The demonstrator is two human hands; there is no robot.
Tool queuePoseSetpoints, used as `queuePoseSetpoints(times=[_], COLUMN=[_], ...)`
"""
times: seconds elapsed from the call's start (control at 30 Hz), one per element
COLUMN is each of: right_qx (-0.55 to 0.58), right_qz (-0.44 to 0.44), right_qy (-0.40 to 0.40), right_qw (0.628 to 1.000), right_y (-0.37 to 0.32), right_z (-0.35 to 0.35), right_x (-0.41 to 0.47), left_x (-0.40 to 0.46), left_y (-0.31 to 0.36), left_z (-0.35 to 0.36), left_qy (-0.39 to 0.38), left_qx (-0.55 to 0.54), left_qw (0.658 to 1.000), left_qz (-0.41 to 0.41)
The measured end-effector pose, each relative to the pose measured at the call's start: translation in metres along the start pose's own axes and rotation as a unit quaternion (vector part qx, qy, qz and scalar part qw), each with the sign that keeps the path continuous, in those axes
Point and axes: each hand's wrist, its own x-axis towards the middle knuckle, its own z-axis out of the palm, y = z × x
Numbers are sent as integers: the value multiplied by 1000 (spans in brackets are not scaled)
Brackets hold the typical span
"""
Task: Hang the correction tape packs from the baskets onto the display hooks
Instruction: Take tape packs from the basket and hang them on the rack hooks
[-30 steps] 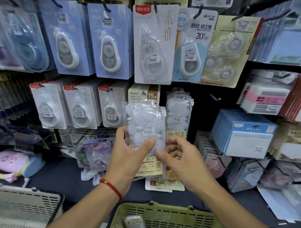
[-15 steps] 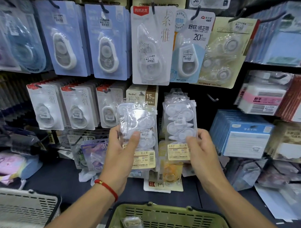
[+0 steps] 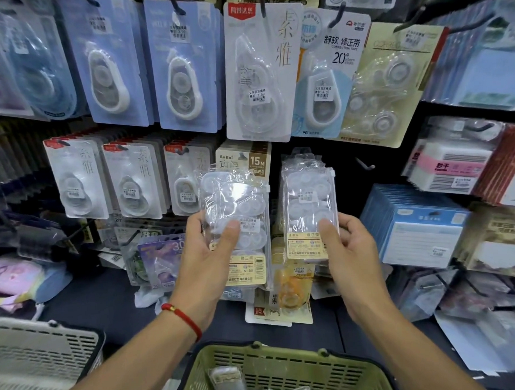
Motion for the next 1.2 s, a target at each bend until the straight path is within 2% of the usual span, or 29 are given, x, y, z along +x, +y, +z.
queuePoseSetpoints(times=[0.07,0.13,0.2,0.27,0.33,0.4,0.5,0.67,0.83,0.93,1.0,1.13,1.2], right_qx=[-125,-254,-338,-454,-544,-587,-625,-645,-634,-635,-593,-418,-309], right_qz=[0,-3,-73,-208,-288,-262,-229,-191,-153,-160,-171,-238,-194], right_qy=[-13,-28,-24,-33,-81,-110,-88,-66,-93,-100,-81,-43,-69], right_qw=[992,967,938,866,784,758,741,737,752,749,783,876,928], right_y=[6,15,19,20,20,21,30,36,38,34,27,10,-1], right_z=[-3,-7,-9,-7,-1,8,21,36,43,37,32,18,12], right_x=[4,5,2,6,19,35,58,106,150,145,124,46,6], left_x=[0,-1,-1,-1,-3,-3,-4,-2,-3,-3,-2,-4,-5], left_y=[0,-1,0,2,4,4,2,-4,-6,-5,-5,-1,2], left_z=[-1,-1,-2,-3,-5,-7,-10,-12,-7,-5,-5,-3,-3], left_qy=[-2,-2,-3,-4,-9,-19,-24,-20,-27,-40,-52,-53,-51], left_qx=[5,10,21,30,40,51,64,66,74,78,78,59,48], left_qw=[1000,1000,1000,999,998,997,995,993,993,992,991,994,995], left_qz=[5,12,19,33,47,61,77,90,92,91,92,82,76])
